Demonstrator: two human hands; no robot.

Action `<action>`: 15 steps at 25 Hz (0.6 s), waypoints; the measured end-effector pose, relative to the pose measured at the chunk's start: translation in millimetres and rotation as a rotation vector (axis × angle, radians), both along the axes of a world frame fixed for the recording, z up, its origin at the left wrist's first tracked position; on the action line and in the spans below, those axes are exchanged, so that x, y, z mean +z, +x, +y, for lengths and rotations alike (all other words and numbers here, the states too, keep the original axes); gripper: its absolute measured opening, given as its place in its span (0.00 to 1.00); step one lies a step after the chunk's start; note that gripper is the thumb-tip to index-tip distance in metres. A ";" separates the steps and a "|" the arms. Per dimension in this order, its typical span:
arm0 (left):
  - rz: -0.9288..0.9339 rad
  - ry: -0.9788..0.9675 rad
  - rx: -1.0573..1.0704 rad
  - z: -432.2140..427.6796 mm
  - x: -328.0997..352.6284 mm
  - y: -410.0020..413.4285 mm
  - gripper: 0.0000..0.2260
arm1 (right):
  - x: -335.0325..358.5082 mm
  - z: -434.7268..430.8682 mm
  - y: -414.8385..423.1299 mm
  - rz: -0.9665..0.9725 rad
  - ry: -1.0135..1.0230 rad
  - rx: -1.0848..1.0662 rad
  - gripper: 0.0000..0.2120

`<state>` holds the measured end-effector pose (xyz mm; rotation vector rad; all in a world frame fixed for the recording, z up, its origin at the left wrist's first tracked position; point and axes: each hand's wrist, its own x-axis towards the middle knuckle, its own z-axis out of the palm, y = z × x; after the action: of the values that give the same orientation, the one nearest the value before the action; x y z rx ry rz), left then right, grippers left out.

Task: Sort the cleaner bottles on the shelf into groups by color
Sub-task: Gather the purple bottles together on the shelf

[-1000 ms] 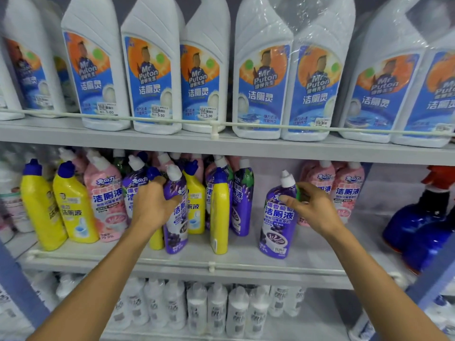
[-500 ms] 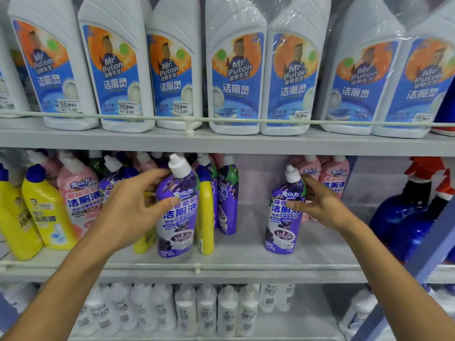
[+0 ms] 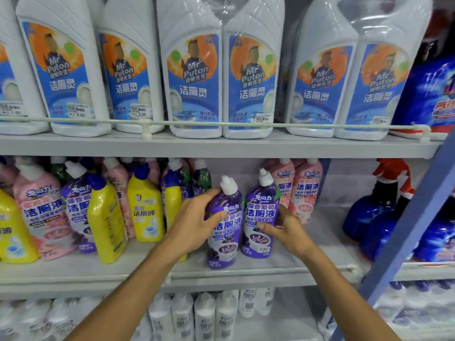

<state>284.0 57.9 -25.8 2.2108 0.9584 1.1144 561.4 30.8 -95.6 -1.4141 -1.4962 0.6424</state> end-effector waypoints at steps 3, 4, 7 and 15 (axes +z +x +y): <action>0.020 -0.036 0.087 13.9 -4.4 -4.0 0.25 | -0.6 2.7 1.4 -0.015 0.003 0.007 0.29; 0.023 -0.055 0.107 15.0 -7.0 -5.8 0.28 | -1.4 3.8 0.5 -0.017 0.012 0.006 0.29; 0.020 -0.108 0.205 6.9 -24.6 0.3 0.32 | -6.0 9.4 -8.0 -0.016 0.022 0.005 0.29; 0.060 -0.018 0.624 -0.1 -37.3 22.6 0.21 | -6.4 31.1 -46.0 -0.063 0.062 -0.111 0.24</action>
<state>306.5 57.8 -63.0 1.9826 1.7489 1.2837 515.5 61.9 -102.0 -1.4707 -1.4625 0.4828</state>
